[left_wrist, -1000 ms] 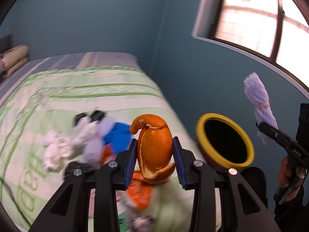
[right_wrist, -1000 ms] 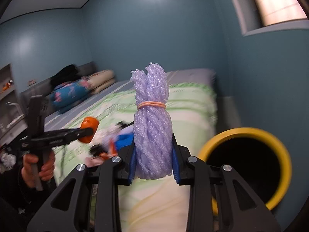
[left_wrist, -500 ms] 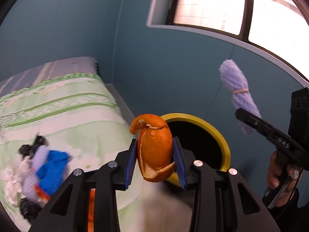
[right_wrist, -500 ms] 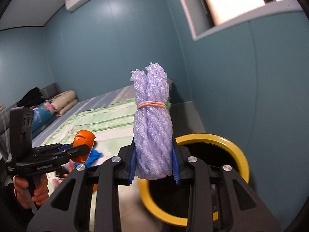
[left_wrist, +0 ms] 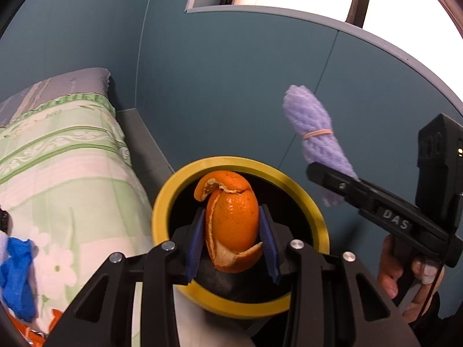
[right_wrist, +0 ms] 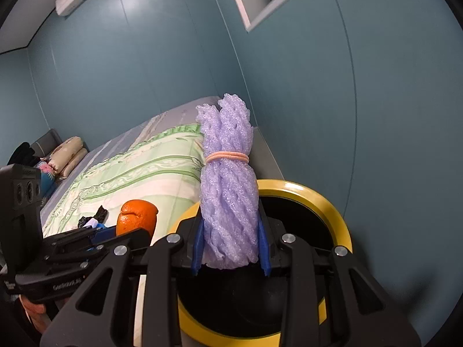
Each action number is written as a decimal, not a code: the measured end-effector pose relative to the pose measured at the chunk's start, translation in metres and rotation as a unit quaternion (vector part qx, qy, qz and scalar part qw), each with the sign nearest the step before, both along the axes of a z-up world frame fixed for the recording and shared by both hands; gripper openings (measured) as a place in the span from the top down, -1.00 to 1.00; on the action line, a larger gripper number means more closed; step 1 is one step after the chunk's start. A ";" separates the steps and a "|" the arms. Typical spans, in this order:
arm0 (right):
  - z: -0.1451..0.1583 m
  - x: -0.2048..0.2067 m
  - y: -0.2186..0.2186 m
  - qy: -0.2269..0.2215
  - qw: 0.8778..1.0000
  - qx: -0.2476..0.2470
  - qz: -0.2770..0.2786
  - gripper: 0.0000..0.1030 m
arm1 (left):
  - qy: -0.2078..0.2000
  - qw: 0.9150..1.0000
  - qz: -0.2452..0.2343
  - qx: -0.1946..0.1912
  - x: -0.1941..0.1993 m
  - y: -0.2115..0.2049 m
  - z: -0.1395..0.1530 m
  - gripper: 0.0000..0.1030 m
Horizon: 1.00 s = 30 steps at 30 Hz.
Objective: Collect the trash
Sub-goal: 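Carry the orange peel and purple mesh bundle over the yellow-rimmed bin with both tools, then open both tools to drop the peel and mesh bundle into the bin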
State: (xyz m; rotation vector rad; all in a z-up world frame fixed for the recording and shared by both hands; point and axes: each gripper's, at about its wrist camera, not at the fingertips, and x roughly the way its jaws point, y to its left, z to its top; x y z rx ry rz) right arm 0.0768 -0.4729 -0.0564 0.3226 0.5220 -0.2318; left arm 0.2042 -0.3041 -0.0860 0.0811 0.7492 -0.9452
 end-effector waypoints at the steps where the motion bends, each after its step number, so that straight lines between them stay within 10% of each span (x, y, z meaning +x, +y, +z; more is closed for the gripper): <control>1: 0.000 0.003 -0.002 0.002 1.000 0.003 -0.002 0.44 | 0.002 1.000 -0.001 0.000 0.001 -0.003 -0.002 0.33; 12: -0.008 0.028 -0.014 0.028 0.999 0.005 -0.018 0.38 | 0.032 0.999 -0.001 0.009 0.012 -0.023 -0.028 0.30; 18: -0.008 0.032 -0.021 0.023 0.999 0.002 -0.044 0.13 | 0.003 1.000 0.015 0.001 0.006 -0.014 -0.021 -0.43; 30: 0.015 0.017 -0.001 0.002 0.999 -0.018 -0.040 0.03 | -0.017 0.997 0.066 -0.022 0.018 0.042 0.011 -0.43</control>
